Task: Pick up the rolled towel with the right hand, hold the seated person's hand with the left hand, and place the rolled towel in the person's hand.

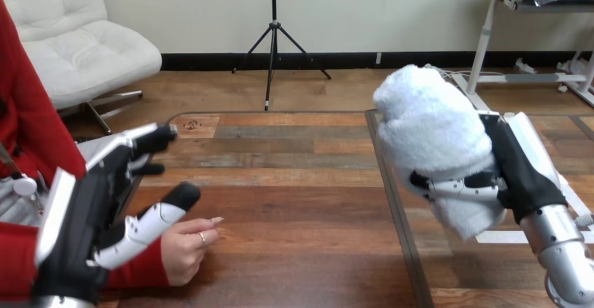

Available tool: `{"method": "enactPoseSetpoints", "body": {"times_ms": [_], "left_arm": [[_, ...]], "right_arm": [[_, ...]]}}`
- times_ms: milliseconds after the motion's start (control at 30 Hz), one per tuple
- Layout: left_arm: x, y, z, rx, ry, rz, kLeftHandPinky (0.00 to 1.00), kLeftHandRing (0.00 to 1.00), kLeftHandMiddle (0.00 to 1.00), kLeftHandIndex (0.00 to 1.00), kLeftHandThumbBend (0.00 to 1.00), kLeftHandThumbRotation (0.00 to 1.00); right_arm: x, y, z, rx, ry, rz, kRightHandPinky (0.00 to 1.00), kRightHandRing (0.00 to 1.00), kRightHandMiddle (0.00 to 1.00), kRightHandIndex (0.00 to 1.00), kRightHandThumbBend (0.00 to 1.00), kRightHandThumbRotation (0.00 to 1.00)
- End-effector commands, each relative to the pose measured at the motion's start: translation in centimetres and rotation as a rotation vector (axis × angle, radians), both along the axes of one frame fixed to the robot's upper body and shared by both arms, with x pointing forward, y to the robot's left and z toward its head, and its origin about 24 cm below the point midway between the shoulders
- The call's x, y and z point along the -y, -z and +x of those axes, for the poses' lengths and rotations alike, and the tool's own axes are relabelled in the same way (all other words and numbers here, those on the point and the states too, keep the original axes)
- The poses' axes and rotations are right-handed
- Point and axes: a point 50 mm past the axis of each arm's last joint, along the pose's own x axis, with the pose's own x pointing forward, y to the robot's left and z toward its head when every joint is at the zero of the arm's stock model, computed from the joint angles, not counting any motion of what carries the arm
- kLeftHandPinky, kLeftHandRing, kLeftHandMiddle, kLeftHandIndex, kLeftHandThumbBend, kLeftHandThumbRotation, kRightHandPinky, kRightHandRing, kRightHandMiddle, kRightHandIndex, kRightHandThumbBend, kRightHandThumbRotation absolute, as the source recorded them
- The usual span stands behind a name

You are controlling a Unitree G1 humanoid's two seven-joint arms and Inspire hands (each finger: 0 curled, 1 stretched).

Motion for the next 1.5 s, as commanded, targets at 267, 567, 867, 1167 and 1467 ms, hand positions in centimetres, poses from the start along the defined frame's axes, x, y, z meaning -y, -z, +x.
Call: {"method": "enactPoseSetpoints", "body": {"times_ms": [267,567,867,1167,1467], "left_arm": [[-0.6,-3.5,2.1,0.160,0.017,0.186,0.73,0.82,0.82,0.77,1.00,0.65],[-1.1,-4.1,3.0,0.136,0.016,0.301,0.69,0.81,0.83,0.78,0.95,0.57],[-1.9,-4.2,3.9,0.074,-0.012,0.537,0.61,0.78,0.82,0.80,0.97,0.58],[-2.3,-3.8,4.7,0.051,-0.001,0.669,0.58,0.75,0.80,0.79,0.96,0.57],[-2.8,-3.3,5.5,0.010,0.014,0.745,0.61,0.74,0.78,0.77,0.95,0.50]], "right_arm": [[-0.1,-3.1,1.0,0.145,-0.015,0.039,0.28,0.33,0.40,0.45,0.69,0.00],[-0.2,-3.2,1.1,0.146,-0.016,0.040,0.28,0.32,0.39,0.45,0.69,0.00],[-0.3,-3.4,1.2,0.148,-0.020,0.046,0.27,0.32,0.39,0.45,0.70,0.00],[-0.4,-3.5,1.3,0.147,-0.021,0.047,0.26,0.31,0.38,0.44,0.70,0.00],[-0.5,-3.6,1.4,0.145,-0.027,0.053,0.26,0.31,0.38,0.44,0.71,0.00]]}}
